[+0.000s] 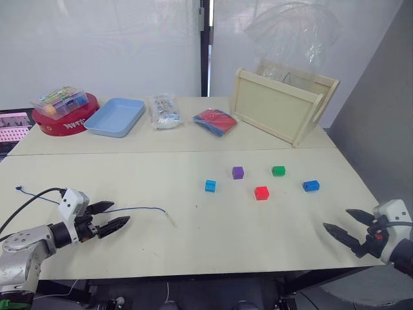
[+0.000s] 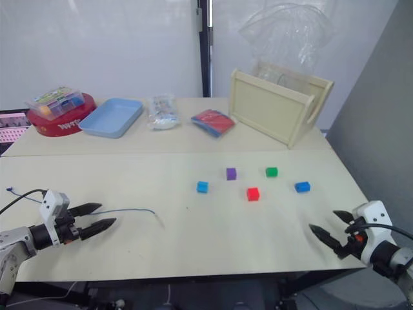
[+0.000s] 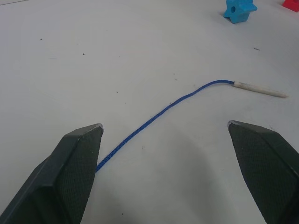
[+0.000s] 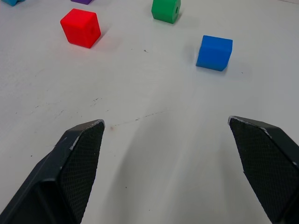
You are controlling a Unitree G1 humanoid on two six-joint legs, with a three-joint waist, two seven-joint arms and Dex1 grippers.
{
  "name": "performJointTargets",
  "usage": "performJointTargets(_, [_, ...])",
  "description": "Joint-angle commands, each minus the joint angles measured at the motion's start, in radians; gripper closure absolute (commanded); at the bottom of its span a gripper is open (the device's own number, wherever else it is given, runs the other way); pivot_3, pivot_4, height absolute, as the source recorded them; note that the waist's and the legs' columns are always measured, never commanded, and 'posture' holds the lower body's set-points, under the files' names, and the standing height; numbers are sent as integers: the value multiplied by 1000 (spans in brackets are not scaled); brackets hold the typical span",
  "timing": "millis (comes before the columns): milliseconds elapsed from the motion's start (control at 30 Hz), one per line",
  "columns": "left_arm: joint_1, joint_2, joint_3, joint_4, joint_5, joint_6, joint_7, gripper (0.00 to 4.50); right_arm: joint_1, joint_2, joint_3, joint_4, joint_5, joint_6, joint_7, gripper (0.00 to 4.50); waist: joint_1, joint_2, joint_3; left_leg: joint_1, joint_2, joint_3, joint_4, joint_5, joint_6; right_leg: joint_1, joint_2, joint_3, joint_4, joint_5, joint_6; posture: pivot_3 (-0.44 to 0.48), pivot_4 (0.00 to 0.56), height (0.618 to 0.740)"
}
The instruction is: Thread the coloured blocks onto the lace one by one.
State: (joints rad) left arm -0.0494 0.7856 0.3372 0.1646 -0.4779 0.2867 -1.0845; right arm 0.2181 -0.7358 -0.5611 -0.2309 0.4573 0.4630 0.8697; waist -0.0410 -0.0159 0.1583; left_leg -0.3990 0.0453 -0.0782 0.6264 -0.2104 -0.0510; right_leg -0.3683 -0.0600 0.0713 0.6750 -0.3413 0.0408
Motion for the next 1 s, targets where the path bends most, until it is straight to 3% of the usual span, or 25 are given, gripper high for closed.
performJointTargets(33, [-19,29,21,-26,-36,26,-31,0,11,12,-16,-56,33,0,-16,19,0,0,0,0,0,0,0,0,0,0,0,0,0,0,0,0,150,740])
performJointTargets(333, [-212,11,-104,99,-6,-67,-210,0,10,65,110,-390,143,150,-137,19,2,0,0,0,0,0,1,0,0,0,1,-1,1,0,0,0,150,740])
performJointTargets(500, [-416,2,-273,303,83,-217,-477,0,-42,40,282,-509,143,204,-167,19,3,0,0,-1,-1,0,2,0,0,0,0,-1,2,0,0,0,150,740])
performJointTargets(667, [-584,54,-575,481,92,-409,-530,0,-92,35,387,-550,135,247,-216,19,0,-1,0,-2,-1,-1,3,0,0,-1,1,-1,1,0,0,0,150,740])
performJointTargets(800, [-742,30,-820,613,85,-557,-530,0,-83,60,467,-577,99,248,-276,19,5,-1,1,-3,-1,-2,4,0,0,-1,1,-2,2,0,0,0,150,740])
performJointTargets(1000, [-885,-13,-1041,794,82,-692,-530,0,-61,106,527,-601,59,243,-350,19,1,-2,1,-6,-1,-2,8,-1,2,-2,1,-2,2,0,1,0,150,740])
